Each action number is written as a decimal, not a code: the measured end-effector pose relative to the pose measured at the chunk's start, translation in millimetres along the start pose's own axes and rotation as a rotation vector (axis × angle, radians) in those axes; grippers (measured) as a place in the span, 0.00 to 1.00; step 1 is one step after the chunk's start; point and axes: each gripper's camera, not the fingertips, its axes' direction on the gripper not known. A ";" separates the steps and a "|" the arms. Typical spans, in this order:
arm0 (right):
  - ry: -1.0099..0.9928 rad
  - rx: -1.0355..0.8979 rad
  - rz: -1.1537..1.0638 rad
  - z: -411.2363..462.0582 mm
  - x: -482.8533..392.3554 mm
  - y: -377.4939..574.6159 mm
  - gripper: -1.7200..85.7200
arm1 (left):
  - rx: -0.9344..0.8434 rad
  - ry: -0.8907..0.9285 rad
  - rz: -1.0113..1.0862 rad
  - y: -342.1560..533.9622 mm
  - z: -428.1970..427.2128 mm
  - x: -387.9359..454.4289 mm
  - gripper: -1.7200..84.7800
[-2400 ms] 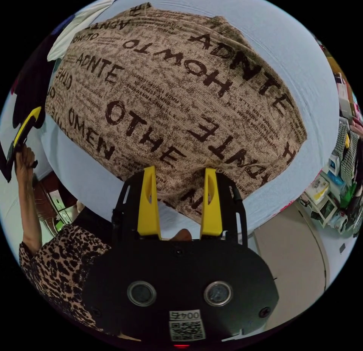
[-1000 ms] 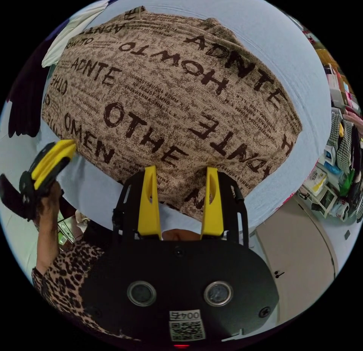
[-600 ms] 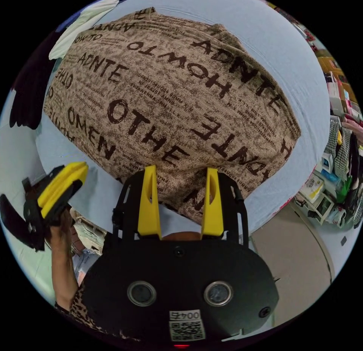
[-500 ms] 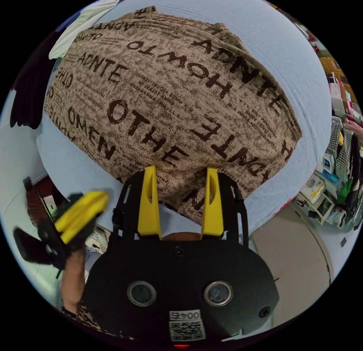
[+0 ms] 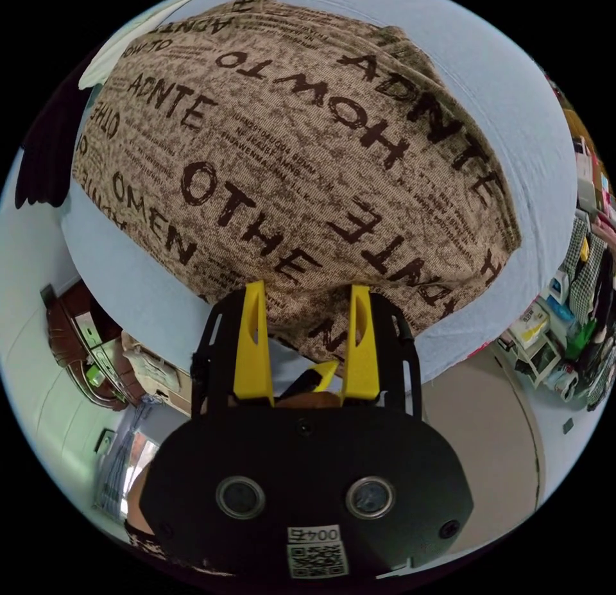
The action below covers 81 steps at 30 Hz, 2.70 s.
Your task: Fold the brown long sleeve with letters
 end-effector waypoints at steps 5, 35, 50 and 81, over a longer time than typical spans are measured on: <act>0.009 -0.043 -0.045 -1.7 1.3 -10.6 0.23 | -0.024 -0.010 0.052 -2.4 29.5 16.7 0.14; 0.025 0.079 -0.067 19.0 6.1 -16.3 0.22 | 0.032 -0.122 -0.713 182.2 -80.1 -280.6 0.12; -0.001 0.118 -0.015 45.3 34.5 -17.3 0.22 | -0.125 0.030 -0.577 187.8 -27.5 -330.2 0.13; -1.018 0.785 0.070 165.1 381.5 168.7 0.35 | 0.072 0.055 0.079 68.9 -72.7 -58.5 0.18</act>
